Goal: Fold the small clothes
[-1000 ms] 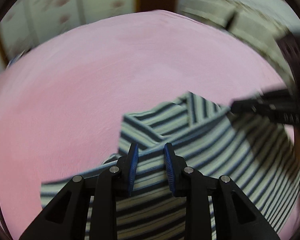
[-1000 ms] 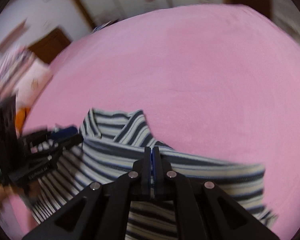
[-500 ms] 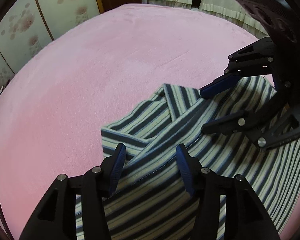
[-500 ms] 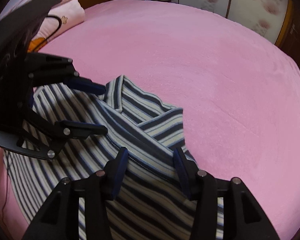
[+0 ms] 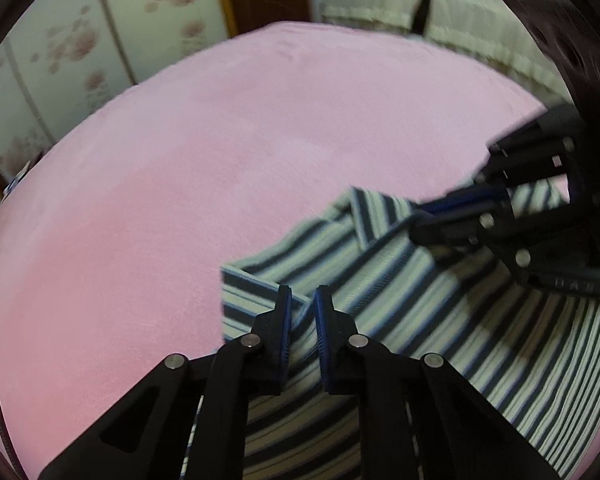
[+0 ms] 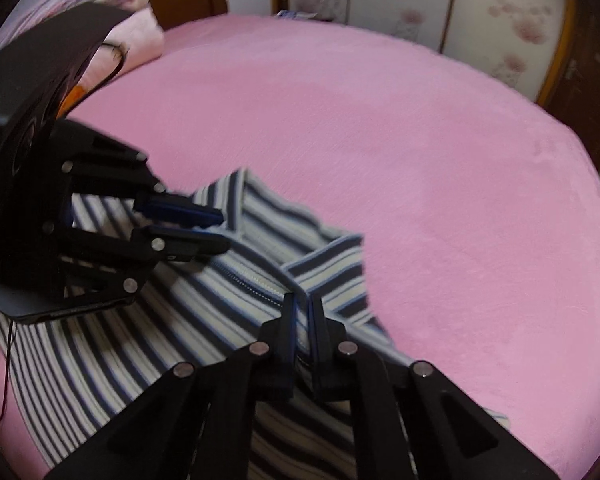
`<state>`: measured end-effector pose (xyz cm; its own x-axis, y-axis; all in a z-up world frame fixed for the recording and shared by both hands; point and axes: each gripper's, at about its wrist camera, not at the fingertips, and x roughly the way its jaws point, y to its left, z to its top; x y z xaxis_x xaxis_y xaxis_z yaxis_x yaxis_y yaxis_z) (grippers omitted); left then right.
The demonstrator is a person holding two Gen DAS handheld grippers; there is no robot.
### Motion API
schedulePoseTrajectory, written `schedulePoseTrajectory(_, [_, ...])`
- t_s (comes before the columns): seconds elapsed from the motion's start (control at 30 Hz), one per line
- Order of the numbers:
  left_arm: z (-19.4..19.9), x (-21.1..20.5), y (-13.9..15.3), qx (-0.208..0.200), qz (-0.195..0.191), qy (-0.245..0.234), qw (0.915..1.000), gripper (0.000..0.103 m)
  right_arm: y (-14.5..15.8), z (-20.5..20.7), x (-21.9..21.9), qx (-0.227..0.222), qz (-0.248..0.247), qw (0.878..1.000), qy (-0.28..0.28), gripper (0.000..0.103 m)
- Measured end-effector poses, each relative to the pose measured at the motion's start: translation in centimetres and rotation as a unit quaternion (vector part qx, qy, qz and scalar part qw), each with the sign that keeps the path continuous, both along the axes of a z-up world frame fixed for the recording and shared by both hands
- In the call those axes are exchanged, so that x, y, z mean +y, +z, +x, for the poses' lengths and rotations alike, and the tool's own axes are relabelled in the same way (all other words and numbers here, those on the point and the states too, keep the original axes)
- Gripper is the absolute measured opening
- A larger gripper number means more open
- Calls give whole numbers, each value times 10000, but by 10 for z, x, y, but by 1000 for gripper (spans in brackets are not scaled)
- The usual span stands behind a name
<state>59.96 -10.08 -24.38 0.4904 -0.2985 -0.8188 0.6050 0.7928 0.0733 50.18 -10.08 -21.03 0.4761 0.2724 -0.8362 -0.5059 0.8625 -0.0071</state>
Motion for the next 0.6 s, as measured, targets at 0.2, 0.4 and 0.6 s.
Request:
schedulePoseTrajectory(0.2, [19, 9, -8, 38, -1, 627, 9980, 10, -8, 0, 0, 95, -104, 9988, -460, 14])
schedulePoseTrajectory(0.4, [10, 59, 12, -232, -475, 1546, 9866, 14, 28, -27, -58, -177, 788, 9835, -1617, 34])
schedulePoseTrajectory(0.6, [-13, 81, -3, -177, -376, 2025, 9784, 21, 17, -56, -82, 277, 1292, 9734, -1872, 34])
